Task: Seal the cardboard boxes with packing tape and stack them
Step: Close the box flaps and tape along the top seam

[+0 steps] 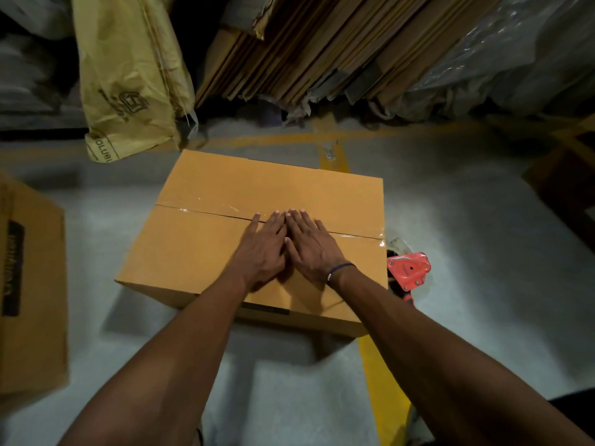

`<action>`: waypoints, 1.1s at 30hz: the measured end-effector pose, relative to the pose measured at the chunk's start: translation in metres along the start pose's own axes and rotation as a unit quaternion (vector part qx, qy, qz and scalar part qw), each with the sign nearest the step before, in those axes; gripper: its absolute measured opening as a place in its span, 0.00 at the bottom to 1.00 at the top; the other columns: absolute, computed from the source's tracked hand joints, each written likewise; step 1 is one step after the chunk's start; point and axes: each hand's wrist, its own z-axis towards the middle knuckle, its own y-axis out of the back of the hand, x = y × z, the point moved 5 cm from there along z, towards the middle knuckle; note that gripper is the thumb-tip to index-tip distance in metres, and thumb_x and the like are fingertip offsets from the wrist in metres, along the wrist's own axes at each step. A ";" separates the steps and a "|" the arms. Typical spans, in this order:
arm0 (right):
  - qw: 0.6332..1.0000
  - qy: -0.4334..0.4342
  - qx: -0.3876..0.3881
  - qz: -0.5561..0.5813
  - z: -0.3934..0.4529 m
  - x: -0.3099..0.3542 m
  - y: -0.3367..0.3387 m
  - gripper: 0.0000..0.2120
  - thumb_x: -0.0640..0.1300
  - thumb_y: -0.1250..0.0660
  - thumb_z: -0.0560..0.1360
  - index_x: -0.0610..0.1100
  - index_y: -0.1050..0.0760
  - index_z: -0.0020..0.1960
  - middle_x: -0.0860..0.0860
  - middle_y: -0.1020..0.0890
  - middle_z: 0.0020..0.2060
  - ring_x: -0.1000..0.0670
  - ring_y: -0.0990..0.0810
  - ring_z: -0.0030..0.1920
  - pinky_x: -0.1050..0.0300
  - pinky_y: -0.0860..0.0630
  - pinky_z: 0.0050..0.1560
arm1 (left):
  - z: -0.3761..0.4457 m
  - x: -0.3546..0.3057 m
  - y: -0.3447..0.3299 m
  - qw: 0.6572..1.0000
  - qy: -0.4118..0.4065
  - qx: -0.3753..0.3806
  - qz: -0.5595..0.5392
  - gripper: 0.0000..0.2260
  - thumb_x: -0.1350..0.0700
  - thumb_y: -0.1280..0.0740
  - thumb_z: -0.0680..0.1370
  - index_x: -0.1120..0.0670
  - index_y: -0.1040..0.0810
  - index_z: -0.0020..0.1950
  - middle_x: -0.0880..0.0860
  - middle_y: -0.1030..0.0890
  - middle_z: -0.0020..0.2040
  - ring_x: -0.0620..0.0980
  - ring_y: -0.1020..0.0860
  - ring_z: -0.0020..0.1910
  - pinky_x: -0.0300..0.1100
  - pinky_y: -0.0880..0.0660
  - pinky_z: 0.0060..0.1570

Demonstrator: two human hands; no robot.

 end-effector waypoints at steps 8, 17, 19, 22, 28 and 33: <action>1.000 0.002 -0.013 -0.018 -0.011 -0.015 -0.025 0.34 0.64 0.60 0.85 0.47 0.60 0.84 0.52 0.57 0.83 0.52 0.59 0.82 0.48 0.56 0.82 | -0.020 0.072 -0.011 1.000 0.004 -0.021 0.020 0.36 0.30 0.61 0.83 0.49 0.62 0.85 0.46 0.61 0.85 0.44 0.58 0.84 0.60 0.60 0.81; 1.000 0.000 -0.011 -0.022 -0.012 -0.015 -0.023 0.33 0.63 0.59 0.85 0.48 0.61 0.84 0.53 0.59 0.83 0.53 0.61 0.82 0.48 0.58 0.82 | -0.042 0.114 -0.013 0.990 0.141 -0.012 -0.004 0.38 0.30 0.63 0.82 0.51 0.62 0.85 0.48 0.60 0.85 0.49 0.58 0.84 0.61 0.58 0.81; 1.000 -0.001 -0.013 -0.017 -0.017 -0.016 -0.020 0.34 0.64 0.58 0.85 0.48 0.60 0.84 0.53 0.58 0.83 0.52 0.60 0.82 0.48 0.58 0.82 | -0.044 0.095 -0.015 0.980 0.193 -0.022 -0.042 0.36 0.33 0.59 0.83 0.53 0.61 0.85 0.51 0.59 0.85 0.52 0.58 0.84 0.62 0.57 0.81; 0.999 -0.011 -0.024 -0.021 -0.037 -0.027 -0.018 0.34 0.65 0.58 0.84 0.49 0.59 0.84 0.53 0.56 0.83 0.52 0.59 0.82 0.44 0.55 0.82 | -0.057 0.061 -0.017 0.962 0.252 -0.038 -0.098 0.36 0.34 0.55 0.84 0.56 0.58 0.85 0.54 0.59 0.85 0.54 0.58 0.84 0.61 0.56 0.80; 0.992 -0.115 -0.047 -0.029 -0.107 -0.091 -0.002 0.36 0.68 0.58 0.83 0.49 0.59 0.84 0.53 0.55 0.83 0.50 0.58 0.83 0.44 0.53 0.82 | -0.095 0.003 -0.029 0.948 0.285 -0.039 -0.140 0.37 0.35 0.53 0.85 0.56 0.56 0.85 0.55 0.58 0.85 0.55 0.58 0.84 0.60 0.55 0.81; 0.978 -0.197 -0.047 0.049 -0.135 -0.102 0.004 0.40 0.66 0.50 0.83 0.43 0.58 0.84 0.49 0.55 0.83 0.48 0.56 0.83 0.52 0.54 0.79 | -0.116 -0.017 -0.030 0.949 0.288 -0.027 -0.122 0.37 0.36 0.51 0.85 0.58 0.54 0.85 0.58 0.55 0.85 0.58 0.54 0.84 0.62 0.49 0.80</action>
